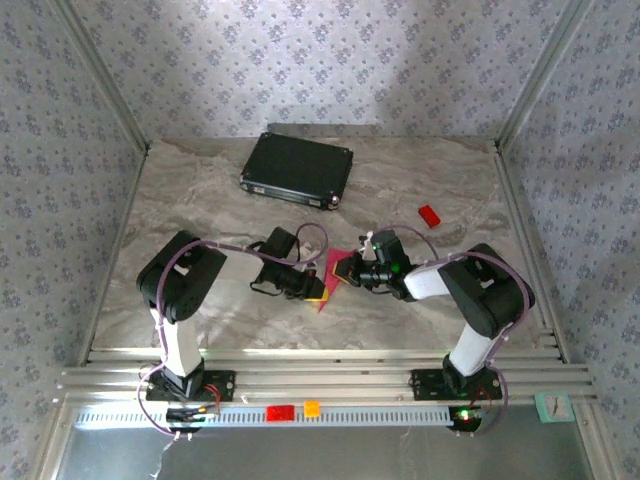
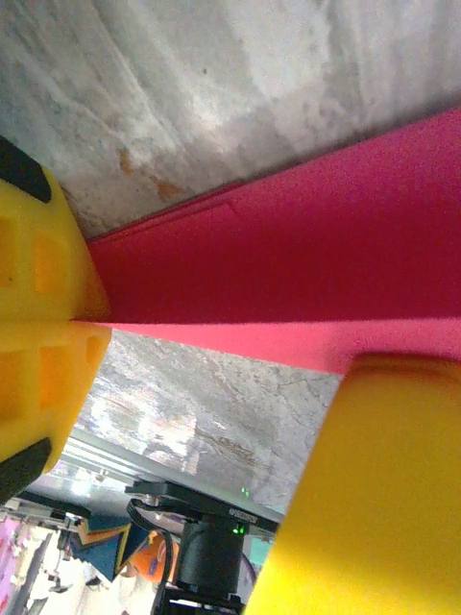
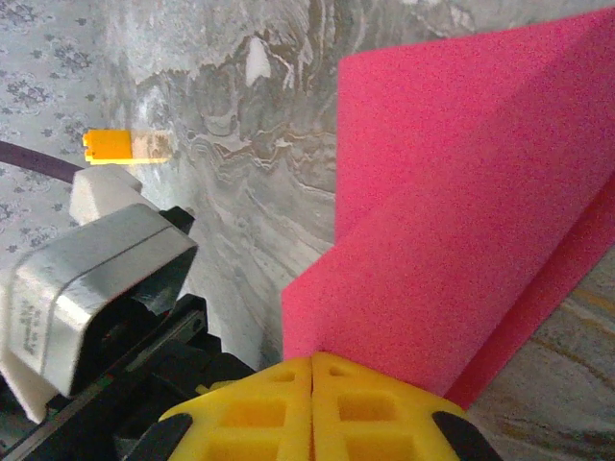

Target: Fold a paper plane with a square sheet of paper (pick it up from the middle)

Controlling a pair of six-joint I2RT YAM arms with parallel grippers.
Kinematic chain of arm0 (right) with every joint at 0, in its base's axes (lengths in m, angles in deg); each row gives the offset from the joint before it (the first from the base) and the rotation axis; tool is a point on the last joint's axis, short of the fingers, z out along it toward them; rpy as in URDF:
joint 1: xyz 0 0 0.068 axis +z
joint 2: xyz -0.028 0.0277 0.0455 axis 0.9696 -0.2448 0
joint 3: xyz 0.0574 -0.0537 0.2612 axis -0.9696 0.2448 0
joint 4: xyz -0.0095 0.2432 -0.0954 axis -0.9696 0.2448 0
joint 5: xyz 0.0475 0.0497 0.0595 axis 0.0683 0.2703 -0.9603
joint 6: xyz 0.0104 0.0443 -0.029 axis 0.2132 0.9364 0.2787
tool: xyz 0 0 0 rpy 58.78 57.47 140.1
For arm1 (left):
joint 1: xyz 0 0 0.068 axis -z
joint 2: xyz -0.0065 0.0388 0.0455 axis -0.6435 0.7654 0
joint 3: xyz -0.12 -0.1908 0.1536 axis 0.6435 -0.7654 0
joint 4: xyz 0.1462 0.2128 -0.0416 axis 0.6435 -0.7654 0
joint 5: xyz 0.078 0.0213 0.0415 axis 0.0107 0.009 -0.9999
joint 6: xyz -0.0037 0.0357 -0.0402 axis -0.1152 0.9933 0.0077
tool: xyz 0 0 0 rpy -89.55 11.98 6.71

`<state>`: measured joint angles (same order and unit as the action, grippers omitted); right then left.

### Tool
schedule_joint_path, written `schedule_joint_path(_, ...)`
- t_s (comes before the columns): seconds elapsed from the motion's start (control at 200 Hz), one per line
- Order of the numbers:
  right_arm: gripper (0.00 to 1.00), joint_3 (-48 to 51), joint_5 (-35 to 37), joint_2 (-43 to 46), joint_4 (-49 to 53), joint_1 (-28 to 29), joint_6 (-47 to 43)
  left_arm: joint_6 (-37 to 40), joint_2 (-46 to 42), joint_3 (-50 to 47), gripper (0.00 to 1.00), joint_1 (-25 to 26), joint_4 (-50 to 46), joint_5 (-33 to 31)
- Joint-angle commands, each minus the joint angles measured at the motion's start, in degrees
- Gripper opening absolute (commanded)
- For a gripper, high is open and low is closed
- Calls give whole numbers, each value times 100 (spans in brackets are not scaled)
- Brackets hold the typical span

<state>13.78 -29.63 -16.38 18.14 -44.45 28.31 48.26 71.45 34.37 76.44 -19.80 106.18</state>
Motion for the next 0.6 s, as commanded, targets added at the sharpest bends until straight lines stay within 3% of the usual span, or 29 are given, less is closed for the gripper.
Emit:
schedule_joint_path(0.0,9,-209,-149,-162,-15,-29,46,-161,229,-276,0,-65,-291,-392)
schedule_joint_path(0.595,9,-352,-200,-529,-103,-62,130,-337,308,-400,0,-155,-287,-612)
